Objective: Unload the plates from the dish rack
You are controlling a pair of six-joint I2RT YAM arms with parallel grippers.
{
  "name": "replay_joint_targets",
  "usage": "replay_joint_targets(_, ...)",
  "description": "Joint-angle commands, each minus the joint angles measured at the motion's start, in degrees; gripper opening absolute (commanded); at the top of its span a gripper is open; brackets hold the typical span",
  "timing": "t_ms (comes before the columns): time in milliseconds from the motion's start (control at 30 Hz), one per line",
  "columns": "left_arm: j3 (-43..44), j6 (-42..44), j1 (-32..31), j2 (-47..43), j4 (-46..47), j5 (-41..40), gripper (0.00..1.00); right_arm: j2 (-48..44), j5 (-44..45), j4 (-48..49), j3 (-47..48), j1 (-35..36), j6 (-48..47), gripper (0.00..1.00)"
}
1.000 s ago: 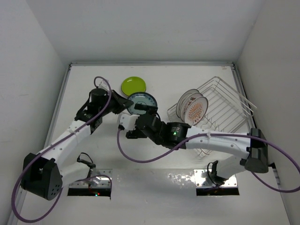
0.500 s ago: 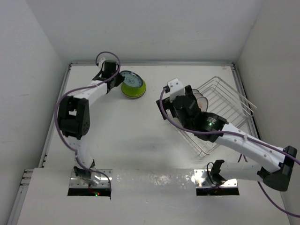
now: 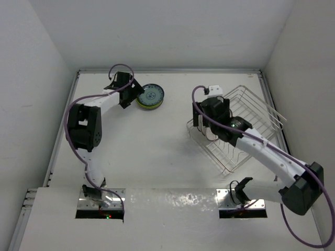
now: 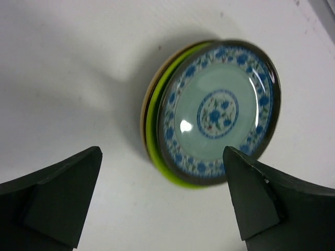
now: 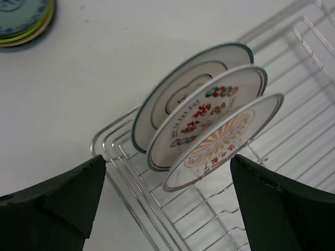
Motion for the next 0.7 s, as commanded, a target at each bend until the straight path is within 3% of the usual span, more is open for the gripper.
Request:
replay_joint_targets(0,-3.9,2.1,-1.2,-9.5,-5.5,-0.7,0.97,2.3,-4.1,-0.6,2.9,-4.7,12.9,0.99)
replay_joint_targets(167,-14.7,6.4,-3.2,-27.7,-6.8,-4.8,0.98,5.8,5.0,0.0,4.5,-6.7,23.4,0.98)
replay_joint_targets(333,-17.9,12.2,-5.6,-43.7,-12.7,-6.9,0.98,7.5,10.4,1.7,2.6,-9.5,31.0,0.84)
replay_joint_targets(500,-20.1,19.4,-5.8,-53.3,-18.0,-6.9,0.98,8.4,16.7,2.7,0.6,-9.6,35.3,0.69)
replay_joint_targets(667,-24.7,24.1,-5.8,-56.3,-18.9,-8.9,0.99,11.1,17.1,5.3,0.5,-10.6,34.9,0.56)
